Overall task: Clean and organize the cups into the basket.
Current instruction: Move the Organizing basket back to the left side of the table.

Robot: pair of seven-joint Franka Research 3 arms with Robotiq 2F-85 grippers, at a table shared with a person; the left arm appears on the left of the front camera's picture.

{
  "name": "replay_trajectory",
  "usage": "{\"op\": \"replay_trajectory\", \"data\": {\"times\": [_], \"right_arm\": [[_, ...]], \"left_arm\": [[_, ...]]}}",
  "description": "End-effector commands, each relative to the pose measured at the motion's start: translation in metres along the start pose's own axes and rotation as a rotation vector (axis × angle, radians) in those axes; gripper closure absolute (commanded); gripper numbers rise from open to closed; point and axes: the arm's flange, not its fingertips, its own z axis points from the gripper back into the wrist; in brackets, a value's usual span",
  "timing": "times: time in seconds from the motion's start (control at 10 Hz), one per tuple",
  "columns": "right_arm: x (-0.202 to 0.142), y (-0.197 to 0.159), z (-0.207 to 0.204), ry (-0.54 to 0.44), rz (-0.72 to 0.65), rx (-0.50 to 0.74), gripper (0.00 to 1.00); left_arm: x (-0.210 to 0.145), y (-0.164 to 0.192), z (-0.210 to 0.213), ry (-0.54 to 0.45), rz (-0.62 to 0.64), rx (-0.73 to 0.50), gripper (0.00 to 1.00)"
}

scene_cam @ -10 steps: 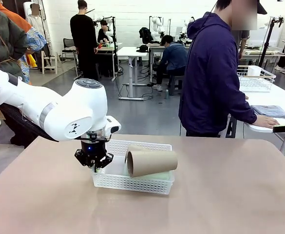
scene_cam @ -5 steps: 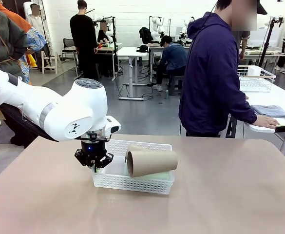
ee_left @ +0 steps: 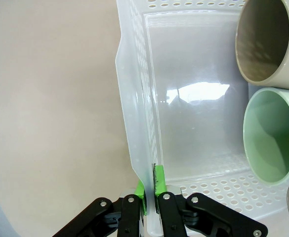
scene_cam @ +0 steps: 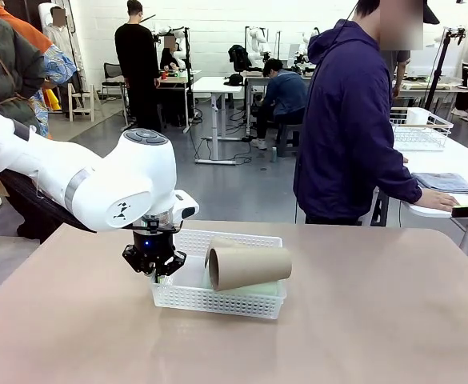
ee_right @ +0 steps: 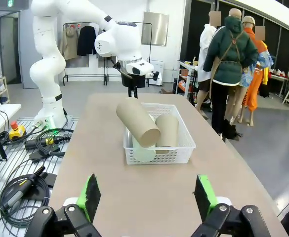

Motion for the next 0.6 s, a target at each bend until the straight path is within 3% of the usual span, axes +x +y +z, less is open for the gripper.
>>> {"op": "replay_trajectory", "data": {"times": [0.0, 0.1, 0.2, 0.5], "right_arm": [[0.0, 0.0, 0.0, 0.0, 0.0, 0.0, 0.0], [-0.005, 0.008, 0.023, -0.148, -0.501, -0.002, 0.0], [-0.007, 0.021, 0.046, -0.225, -0.853, -0.033, 0.0], [0.001, 0.045, 0.111, -0.209, -1.309, -0.135, 0.0]], "left_arm": [[-0.001, 0.0, -0.001, -0.002, -0.013, 0.008, 1.0], [-0.001, 0.0, -0.001, -0.002, -0.013, 0.008, 1.0], [-0.001, 0.0, -0.001, -0.002, -0.013, 0.008, 1.0], [-0.001, 0.0, -0.001, -0.002, -0.013, 0.008, 1.0]]}}
